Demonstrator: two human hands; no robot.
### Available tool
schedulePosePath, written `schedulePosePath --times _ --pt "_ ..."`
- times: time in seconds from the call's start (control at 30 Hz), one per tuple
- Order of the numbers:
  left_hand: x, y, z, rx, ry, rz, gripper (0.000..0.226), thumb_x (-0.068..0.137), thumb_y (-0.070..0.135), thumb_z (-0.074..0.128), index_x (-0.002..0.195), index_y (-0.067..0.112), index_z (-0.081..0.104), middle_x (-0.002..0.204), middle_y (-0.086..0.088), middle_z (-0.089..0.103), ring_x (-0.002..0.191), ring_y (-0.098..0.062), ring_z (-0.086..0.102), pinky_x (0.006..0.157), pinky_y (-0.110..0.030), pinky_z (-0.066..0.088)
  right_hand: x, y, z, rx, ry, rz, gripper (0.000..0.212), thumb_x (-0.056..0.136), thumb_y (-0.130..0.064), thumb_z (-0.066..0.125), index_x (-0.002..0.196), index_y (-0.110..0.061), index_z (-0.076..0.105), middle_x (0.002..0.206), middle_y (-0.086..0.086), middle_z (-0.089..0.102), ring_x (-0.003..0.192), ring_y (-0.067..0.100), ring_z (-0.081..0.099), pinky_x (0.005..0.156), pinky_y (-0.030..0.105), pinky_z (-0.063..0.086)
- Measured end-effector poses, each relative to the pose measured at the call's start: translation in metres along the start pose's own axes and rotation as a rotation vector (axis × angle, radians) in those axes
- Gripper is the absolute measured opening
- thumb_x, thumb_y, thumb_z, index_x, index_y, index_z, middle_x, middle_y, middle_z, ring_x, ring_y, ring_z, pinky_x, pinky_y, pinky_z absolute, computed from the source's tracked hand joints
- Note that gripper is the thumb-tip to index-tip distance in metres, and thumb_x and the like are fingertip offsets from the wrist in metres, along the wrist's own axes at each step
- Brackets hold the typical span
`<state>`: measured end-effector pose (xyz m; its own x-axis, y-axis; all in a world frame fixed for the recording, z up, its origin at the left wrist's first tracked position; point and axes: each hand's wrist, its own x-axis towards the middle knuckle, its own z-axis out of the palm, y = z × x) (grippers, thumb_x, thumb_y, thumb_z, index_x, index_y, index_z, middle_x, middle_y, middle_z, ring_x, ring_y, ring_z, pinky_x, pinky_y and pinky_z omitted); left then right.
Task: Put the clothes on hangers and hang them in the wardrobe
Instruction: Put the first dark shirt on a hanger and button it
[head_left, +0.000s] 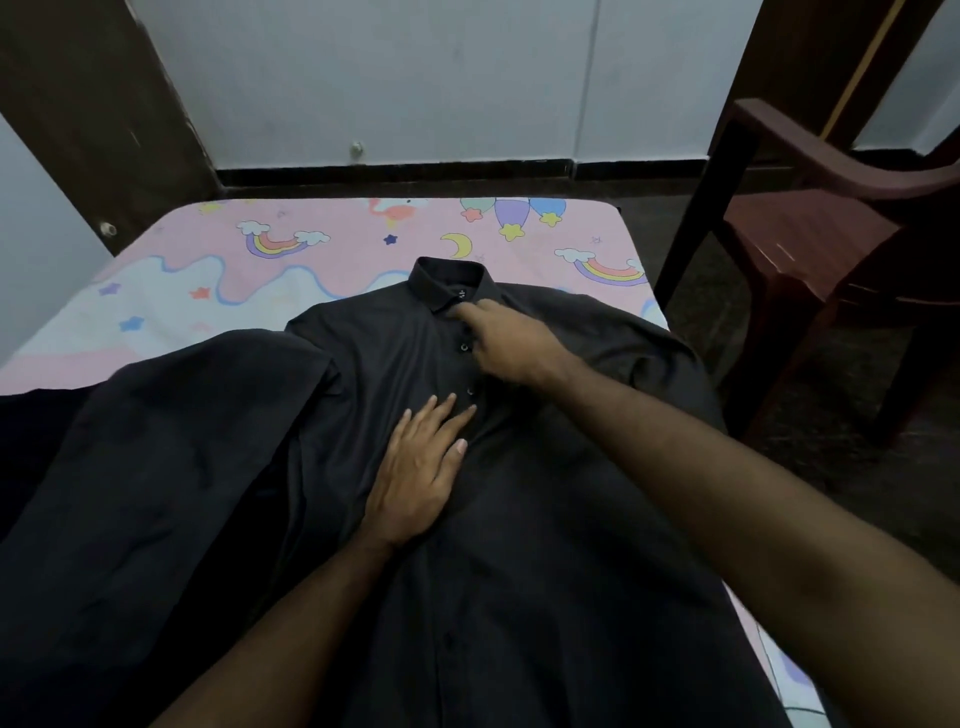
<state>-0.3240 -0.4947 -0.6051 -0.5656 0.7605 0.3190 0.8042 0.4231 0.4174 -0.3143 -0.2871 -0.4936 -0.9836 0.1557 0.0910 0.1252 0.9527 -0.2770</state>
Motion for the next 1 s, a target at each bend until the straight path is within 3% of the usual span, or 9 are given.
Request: schedulePosePath --times 0.07,0.23,0.33,0.4,0.5,0.57,0.7,0.83,1.0 --pt "-0.003 0.003 0.003 0.086 0.004 0.019 0.054 0.102 0.039 0.028 0.153 0.026 0.041 0.161 0.002 0.035 0.152 -0.016 0.022 0.123 -0.045 0.018 0.02 -0.006 0.009 -0.216 -0.085 -0.038 0.054 0.1 -0.02 0.047 0.151 -0.035 0.038 0.131 0.003 0.056 0.109 0.026 0.063 0.071 0.038 0.047" --pt "-0.005 0.0 0.007 0.116 0.009 0.038 0.06 0.099 0.037 0.039 0.157 0.024 0.031 0.164 0.002 0.027 0.154 -0.016 0.017 0.124 -0.046 0.016 0.053 0.008 -0.008 -0.497 -0.173 0.064 0.027 0.096 -0.014 0.055 0.121 -0.015 0.064 0.121 0.008 0.066 0.109 0.031 0.066 0.075 0.04 0.047" --pt "-0.005 -0.002 0.009 0.055 0.028 0.025 0.066 0.098 0.04 0.043 0.159 0.02 0.026 0.164 0.004 0.028 0.154 -0.014 0.016 0.124 -0.046 0.018 0.072 0.025 -0.029 -0.165 -0.37 0.068 0.015 0.088 -0.009 0.065 0.102 -0.014 0.07 0.107 0.01 0.073 0.093 0.029 0.07 0.077 0.04 0.058" --pt "-0.005 -0.003 0.01 0.009 0.034 0.019 0.069 0.099 0.045 0.041 0.16 0.018 0.02 0.164 0.005 0.027 0.154 -0.012 0.015 0.125 -0.045 0.016 0.086 0.035 -0.037 0.139 -0.307 0.168 0.012 0.089 -0.007 0.068 0.099 -0.014 0.069 0.103 0.011 0.075 0.083 0.024 0.071 0.081 0.039 0.06" --pt "-0.004 -0.004 0.009 -0.028 0.009 -0.002 0.072 0.101 0.052 0.036 0.161 0.021 0.012 0.166 0.008 0.022 0.154 -0.009 0.012 0.126 -0.04 0.01 0.095 0.047 -0.029 0.45 0.048 0.374 0.033 0.094 -0.004 0.061 0.126 -0.014 0.06 0.127 0.01 0.067 0.109 0.022 0.066 0.092 0.034 0.056" --pt "-0.003 -0.005 0.007 -0.036 -0.02 -0.011 0.074 0.1 0.054 0.036 0.162 0.022 0.011 0.166 0.01 0.02 0.154 -0.008 0.01 0.127 -0.038 0.007 0.083 0.044 -0.016 0.553 0.016 0.415 0.058 0.094 -0.004 0.063 0.147 -0.013 0.039 0.147 0.011 0.052 0.13 0.027 0.054 0.105 0.036 0.047" --pt "0.004 -0.004 -0.001 -0.029 -0.108 -0.036 0.076 0.098 0.057 0.037 0.161 0.023 0.012 0.165 0.006 0.023 0.154 -0.009 0.008 0.126 -0.04 0.006 0.006 0.018 0.001 0.502 0.067 0.309 0.075 0.093 -0.01 0.068 0.155 -0.011 0.027 0.158 0.011 0.033 0.144 0.026 0.037 0.118 0.036 0.032" --pt "-0.006 0.008 -0.019 -0.13 -0.24 -0.124 0.077 0.103 0.042 0.049 0.162 0.019 0.006 0.167 0.0 0.016 0.155 -0.015 0.005 0.126 -0.035 -0.002 -0.137 -0.03 0.02 0.372 0.141 0.035 0.042 0.087 -0.011 0.07 0.128 -0.011 0.058 0.121 0.009 0.055 0.116 0.025 0.055 0.104 0.037 0.043" --pt "-0.1 0.045 -0.049 -0.17 -0.308 -0.149 0.073 0.103 0.03 0.053 0.161 0.017 0.011 0.166 -0.001 0.019 0.155 -0.017 0.011 0.126 -0.039 0.006 -0.296 -0.11 0.04 0.443 -0.286 -0.063 0.032 0.089 -0.017 0.069 0.119 -0.021 0.06 0.105 -0.004 0.056 0.095 0.009 0.056 0.091 0.031 0.049"
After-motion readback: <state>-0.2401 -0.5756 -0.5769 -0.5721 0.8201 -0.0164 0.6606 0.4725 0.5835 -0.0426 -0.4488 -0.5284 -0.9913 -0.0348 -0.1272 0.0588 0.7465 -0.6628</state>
